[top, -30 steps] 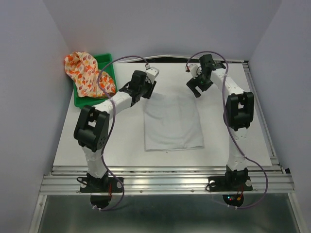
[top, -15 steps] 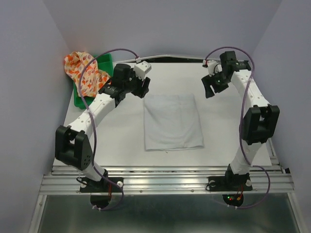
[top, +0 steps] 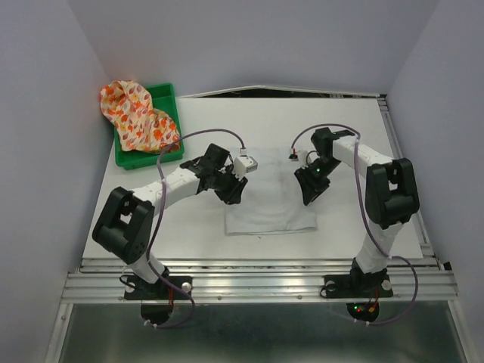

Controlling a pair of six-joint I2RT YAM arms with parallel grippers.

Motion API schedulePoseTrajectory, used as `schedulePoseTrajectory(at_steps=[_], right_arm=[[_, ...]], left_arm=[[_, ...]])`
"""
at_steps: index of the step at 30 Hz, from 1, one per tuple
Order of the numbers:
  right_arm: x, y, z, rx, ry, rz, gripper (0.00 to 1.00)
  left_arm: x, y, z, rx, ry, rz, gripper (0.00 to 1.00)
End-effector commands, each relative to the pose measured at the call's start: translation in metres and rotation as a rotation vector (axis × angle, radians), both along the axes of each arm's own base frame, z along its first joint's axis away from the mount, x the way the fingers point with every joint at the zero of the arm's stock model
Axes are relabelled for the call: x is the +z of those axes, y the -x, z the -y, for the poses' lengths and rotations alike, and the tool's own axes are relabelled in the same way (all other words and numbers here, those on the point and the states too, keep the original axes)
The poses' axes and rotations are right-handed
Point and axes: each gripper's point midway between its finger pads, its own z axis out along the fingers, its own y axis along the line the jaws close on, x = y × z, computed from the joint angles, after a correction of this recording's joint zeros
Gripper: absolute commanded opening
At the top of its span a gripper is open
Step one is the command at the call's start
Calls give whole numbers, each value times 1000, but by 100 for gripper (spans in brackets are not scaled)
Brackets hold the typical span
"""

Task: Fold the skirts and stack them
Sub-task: Flatten the skirt out

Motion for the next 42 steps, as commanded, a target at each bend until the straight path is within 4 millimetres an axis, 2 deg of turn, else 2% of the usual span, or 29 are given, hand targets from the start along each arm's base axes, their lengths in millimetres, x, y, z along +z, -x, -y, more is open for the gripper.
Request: schedulePoseTrajectory(at_steps=[1,5,6,8,9,13,14,15,16,17,18,20,21,23,25,26,27,28,29,30,32,33,34,35,36,38,39,42], right_arm=[[-21,4,-2,-12,22,-37,42],[-41,17,2,0,76,-61,39],[-48,25,4,8,99,-80,38],[-54,35,2,28,112,-97,37],[-57,41,-1,44,117,-106,36],[-62,71,-25,120,95,-137,36],[-59,81,-43,144,52,-151,36],[-57,84,-53,165,29,-150,37],[-52,87,-65,182,-10,-155,39],[-37,98,-86,194,-107,-198,43],[-21,90,-101,192,-176,-183,46],[15,85,-122,177,-313,-204,49],[39,65,-130,175,-358,-131,50],[66,42,-123,123,-401,-74,52],[89,1,-98,31,-412,23,53],[91,-12,-87,6,-396,56,53],[91,-25,-75,-23,-372,82,52],[84,-48,-52,-83,-301,124,52],[78,-61,-42,-104,-269,155,51],[72,-71,-34,-123,-238,174,50],[53,-98,-13,-159,-143,236,48],[47,-106,-10,-165,-115,254,47],[40,-113,-6,-169,-91,268,47],[26,-124,1,-183,-40,280,45],[23,-133,3,-188,-20,302,44],[6,-143,13,-206,23,299,43],[-2,-143,16,-208,41,295,42],[-22,-140,27,-200,104,291,40]], left_arm=[[-27,5,-7,-7,-75,-46,39],[-49,-3,-16,24,-160,-72,38],[-59,-7,-20,45,-188,-89,38],[-65,-16,-23,75,-206,-102,38],[-60,-29,-20,95,-199,-87,38],[-60,-71,-22,160,-225,-64,37],[-67,-80,-21,162,-237,-71,37],[-53,-101,-15,169,-232,-25,37],[-51,-110,-11,169,-234,-15,38],[-60,-118,-8,165,-248,-28,39],[-42,-140,-1,173,-233,22,41],[-40,-158,3,186,-236,38,47],[-20,-174,5,201,-214,71,52],[0,-185,4,213,-190,98,56],[32,-194,-3,230,-155,157,60],[42,-196,-6,240,-145,177,61],[47,-194,-9,249,-141,183,61],[54,-190,-10,245,-125,183,61],[69,-184,-11,242,-102,199,61],[64,-174,-12,238,-98,172,61],[76,-158,-7,233,-39,150,61],[65,-146,-9,228,-42,109,61],[64,-139,-6,221,-21,93,60],[64,-132,-5,221,-9,83,60],[52,-122,-5,218,-7,43,60],[43,-112,-7,221,-2,14,59],[30,-103,-10,222,-14,-21,59],[13,-92,-10,223,-8,-67,56]])
